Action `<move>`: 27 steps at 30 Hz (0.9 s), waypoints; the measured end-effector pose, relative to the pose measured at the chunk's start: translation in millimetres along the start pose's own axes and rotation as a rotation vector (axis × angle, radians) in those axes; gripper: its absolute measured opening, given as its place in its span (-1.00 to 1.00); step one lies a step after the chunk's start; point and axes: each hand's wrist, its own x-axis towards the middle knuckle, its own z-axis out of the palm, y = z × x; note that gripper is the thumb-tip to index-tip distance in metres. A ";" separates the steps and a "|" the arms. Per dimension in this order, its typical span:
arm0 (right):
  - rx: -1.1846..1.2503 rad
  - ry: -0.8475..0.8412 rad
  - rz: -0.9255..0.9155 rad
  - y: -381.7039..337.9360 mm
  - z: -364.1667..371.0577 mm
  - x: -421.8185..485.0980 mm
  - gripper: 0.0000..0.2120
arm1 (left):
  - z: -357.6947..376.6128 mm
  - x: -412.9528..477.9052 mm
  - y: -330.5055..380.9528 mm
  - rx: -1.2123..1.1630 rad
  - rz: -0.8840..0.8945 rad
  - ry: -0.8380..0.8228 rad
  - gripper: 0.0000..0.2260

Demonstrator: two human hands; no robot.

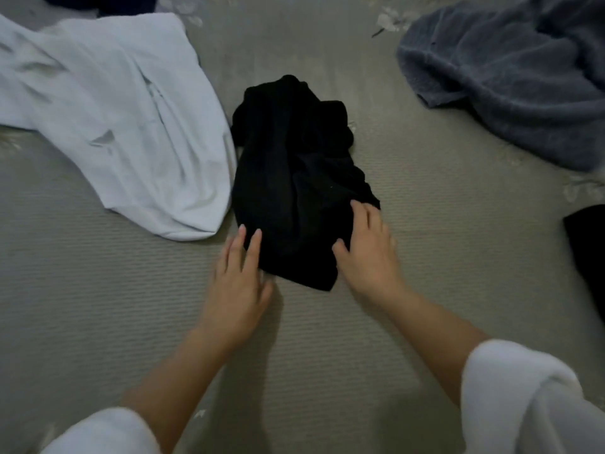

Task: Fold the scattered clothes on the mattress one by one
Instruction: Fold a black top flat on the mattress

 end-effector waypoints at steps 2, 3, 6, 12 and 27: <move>-0.009 0.052 0.040 -9.1 -1.8 28.6 -0.29 | -1.4 24.3 -4.6 0.108 0.108 0.012 -0.43; -0.035 0.032 0.065 -11.1 -3.0 40.5 -0.27 | -0.9 33.3 -4.8 0.154 0.146 -0.014 -0.53; -0.248 -0.168 0.045 -6.2 2.2 58.6 -0.38 | 5.7 45.7 -3.6 0.131 0.125 -0.105 -0.80; -0.183 -0.208 -0.066 10.2 23.3 1.0 -0.61 | -3.0 -5.8 10.5 0.073 0.127 -0.284 -0.67; 0.181 -0.746 0.294 3.1 -136.3 -152.8 -0.83 | -113.8 -152.6 73.3 -0.349 -0.144 -0.797 -0.84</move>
